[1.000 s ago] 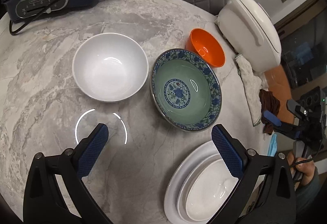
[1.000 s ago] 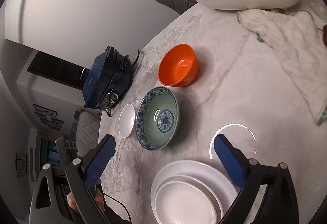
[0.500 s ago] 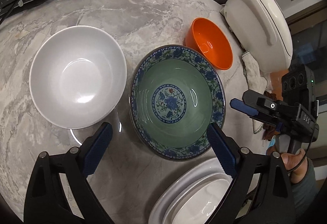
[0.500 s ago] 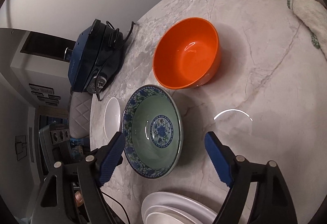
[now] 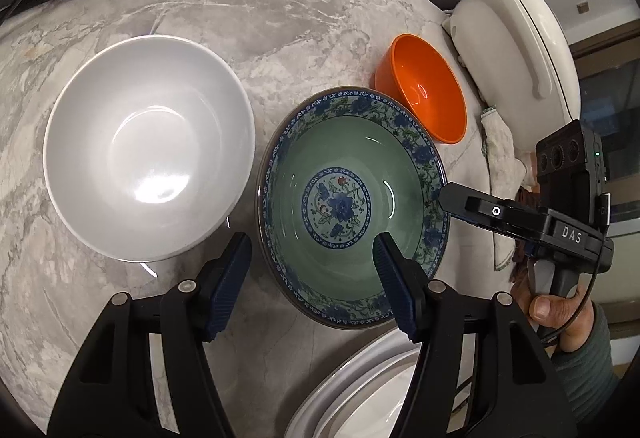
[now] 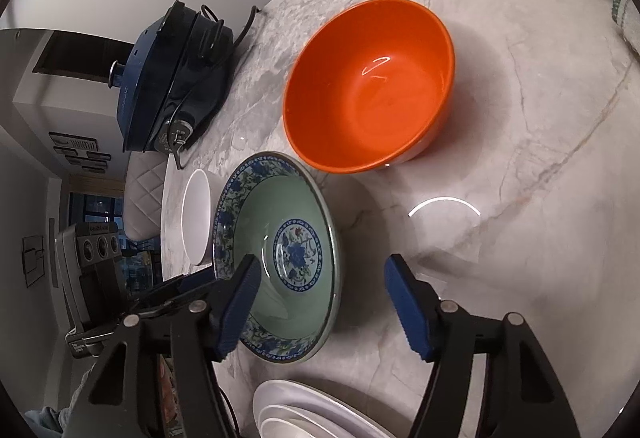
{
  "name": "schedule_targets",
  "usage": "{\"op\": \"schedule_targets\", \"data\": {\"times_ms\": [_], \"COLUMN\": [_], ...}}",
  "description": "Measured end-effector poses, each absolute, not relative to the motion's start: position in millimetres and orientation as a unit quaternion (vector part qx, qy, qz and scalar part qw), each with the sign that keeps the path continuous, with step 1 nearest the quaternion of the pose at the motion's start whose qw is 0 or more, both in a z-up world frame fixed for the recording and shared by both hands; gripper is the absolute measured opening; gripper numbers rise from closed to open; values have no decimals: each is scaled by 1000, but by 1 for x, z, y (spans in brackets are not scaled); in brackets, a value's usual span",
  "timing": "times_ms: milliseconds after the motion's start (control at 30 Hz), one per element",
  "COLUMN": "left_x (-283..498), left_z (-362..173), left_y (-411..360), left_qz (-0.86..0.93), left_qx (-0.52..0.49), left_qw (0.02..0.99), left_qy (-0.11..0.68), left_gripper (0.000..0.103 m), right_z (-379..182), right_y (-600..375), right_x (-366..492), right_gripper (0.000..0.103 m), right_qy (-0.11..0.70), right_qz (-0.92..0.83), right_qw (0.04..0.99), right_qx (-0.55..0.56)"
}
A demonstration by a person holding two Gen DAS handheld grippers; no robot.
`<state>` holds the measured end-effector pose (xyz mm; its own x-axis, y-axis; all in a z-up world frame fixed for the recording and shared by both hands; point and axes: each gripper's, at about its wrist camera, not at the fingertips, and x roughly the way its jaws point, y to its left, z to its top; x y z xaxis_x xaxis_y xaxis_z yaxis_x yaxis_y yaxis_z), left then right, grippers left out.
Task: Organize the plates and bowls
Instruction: 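Close the left gripper on the patterned bowl rim while the right gripper closes on it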
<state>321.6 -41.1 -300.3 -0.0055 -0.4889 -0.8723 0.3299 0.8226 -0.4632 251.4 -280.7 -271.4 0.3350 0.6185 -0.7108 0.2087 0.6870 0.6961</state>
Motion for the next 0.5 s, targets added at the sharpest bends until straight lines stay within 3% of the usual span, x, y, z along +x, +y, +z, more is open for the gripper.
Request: {"op": "schedule_targets", "data": {"times_ms": [167, 267, 333, 500], "left_x": [327, 329, 330, 334], "left_z": [-302, -303, -306, -311], "left_y": [-39, -40, -37, -37], "left_qz": [-286, -282, -278, -276], "left_qx": [-78, -75, -80, -82], "left_qw": [702, 703, 702, 698], "left_qy": [647, 649, 651, 656], "left_gripper": [59, 37, 23, 21], "right_z": [-273, -274, -276, -278], "right_y": [-282, -283, -283, -284], "right_x": [255, 259, 262, 263], "right_gripper": [58, 54, 44, 25], "right_qy": [559, 559, 563, 570], "right_qz": [145, 147, 148, 141], "right_qw": [725, 724, 720, 719], "right_qx": [375, 376, 376, 371]}}
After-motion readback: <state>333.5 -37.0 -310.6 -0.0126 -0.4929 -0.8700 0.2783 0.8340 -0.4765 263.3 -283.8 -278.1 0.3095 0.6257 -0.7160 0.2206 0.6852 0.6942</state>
